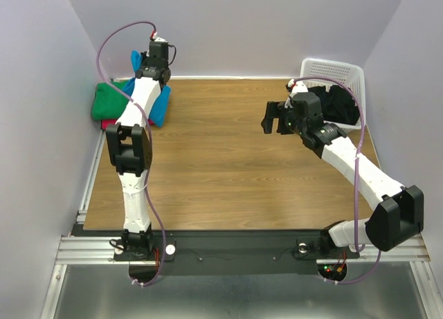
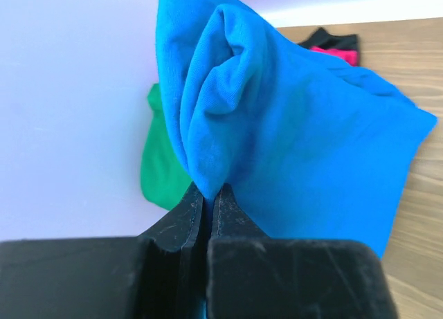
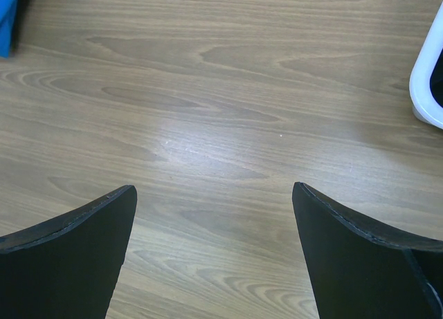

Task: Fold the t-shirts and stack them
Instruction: Neatly place the folded tshirt to the corner

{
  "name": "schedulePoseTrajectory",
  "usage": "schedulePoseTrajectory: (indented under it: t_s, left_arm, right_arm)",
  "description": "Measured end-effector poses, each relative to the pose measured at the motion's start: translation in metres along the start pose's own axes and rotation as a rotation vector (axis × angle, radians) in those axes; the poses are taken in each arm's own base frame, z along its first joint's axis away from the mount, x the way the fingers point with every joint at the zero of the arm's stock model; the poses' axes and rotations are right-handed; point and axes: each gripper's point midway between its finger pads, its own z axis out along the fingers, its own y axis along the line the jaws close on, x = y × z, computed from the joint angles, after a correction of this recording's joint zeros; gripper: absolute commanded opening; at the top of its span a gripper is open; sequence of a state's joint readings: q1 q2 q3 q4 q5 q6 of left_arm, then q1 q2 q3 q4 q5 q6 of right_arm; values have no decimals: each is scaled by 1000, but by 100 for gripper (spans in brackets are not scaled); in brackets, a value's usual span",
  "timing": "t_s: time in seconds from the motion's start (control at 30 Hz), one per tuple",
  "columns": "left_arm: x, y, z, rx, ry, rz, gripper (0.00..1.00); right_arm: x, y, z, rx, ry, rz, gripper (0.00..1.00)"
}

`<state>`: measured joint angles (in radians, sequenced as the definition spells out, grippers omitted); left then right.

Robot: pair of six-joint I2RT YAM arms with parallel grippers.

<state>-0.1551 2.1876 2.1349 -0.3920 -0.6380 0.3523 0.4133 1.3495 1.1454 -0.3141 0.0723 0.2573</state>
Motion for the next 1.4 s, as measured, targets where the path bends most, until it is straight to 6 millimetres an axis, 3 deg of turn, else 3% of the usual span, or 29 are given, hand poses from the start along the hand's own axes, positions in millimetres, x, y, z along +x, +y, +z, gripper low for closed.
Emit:
schedulePoseTrajectory:
  t_s: [0.2, 0.5, 0.73, 1.17, 1.3, 1.4]
  left_arm:
    - [-12, 19, -1, -22, -24, -31, 0]
    - [-34, 28, -13, 16, -84, -89, 0]
    - [-45, 50, -17, 24, -118, -153, 0]
    - [-4, 115, 30, -3, -51, -297, 0]
    - [9, 116, 43, -6, -25, -321, 0]
    - [13, 106, 47, 23, -8, -329, 0]
  right_arm:
    - [1, -1, 1, 3, 2, 0, 100]
    - [4, -2, 4, 12, 12, -1, 100]
    - [5, -3, 5, 16, 14, -1, 100]
    - [10, -4, 10, 20, 31, -2, 100]
    - [13, -5, 13, 23, 42, -3, 100]
    - [14, -5, 14, 25, 46, -4, 100]
